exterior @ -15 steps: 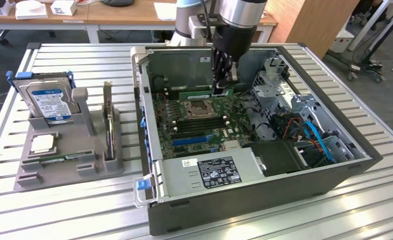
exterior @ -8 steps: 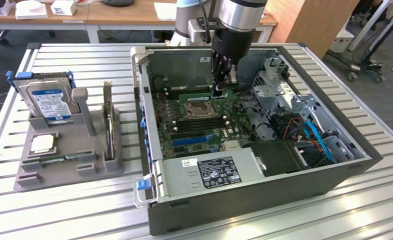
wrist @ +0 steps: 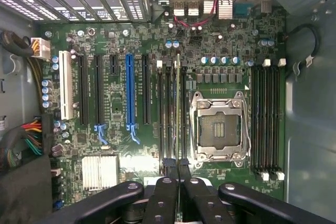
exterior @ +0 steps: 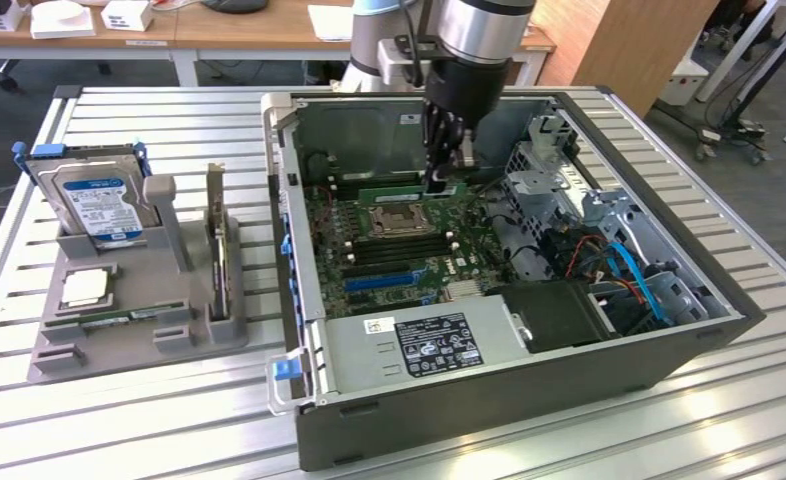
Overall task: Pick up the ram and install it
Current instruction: 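Insert the ram into the slot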
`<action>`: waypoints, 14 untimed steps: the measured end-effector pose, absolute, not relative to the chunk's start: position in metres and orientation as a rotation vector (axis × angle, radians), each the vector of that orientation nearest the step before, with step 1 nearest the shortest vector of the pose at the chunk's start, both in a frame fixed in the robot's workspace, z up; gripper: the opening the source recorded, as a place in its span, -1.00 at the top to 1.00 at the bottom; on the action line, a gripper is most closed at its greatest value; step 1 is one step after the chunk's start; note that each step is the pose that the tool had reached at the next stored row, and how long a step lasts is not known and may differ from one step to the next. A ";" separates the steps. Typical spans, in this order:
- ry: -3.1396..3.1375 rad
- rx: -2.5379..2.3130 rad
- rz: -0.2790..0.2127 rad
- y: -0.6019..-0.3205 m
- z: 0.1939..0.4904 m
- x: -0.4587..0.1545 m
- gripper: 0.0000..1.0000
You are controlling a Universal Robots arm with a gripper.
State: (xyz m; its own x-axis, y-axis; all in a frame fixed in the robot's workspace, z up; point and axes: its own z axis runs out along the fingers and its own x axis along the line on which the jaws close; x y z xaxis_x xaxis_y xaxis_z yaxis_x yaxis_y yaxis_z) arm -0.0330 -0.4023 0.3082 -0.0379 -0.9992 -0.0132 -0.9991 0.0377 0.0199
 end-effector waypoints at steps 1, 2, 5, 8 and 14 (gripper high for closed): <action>-2.260 2.176 -0.037 -0.402 0.308 -0.032 0.76; -2.259 2.176 -0.037 -0.402 0.308 -0.031 0.76; -2.259 2.175 -0.038 -0.402 0.308 -0.030 0.76; -2.259 2.176 -0.038 -0.403 0.308 -0.030 0.76; -2.259 2.176 -0.038 -0.412 0.308 -0.030 0.76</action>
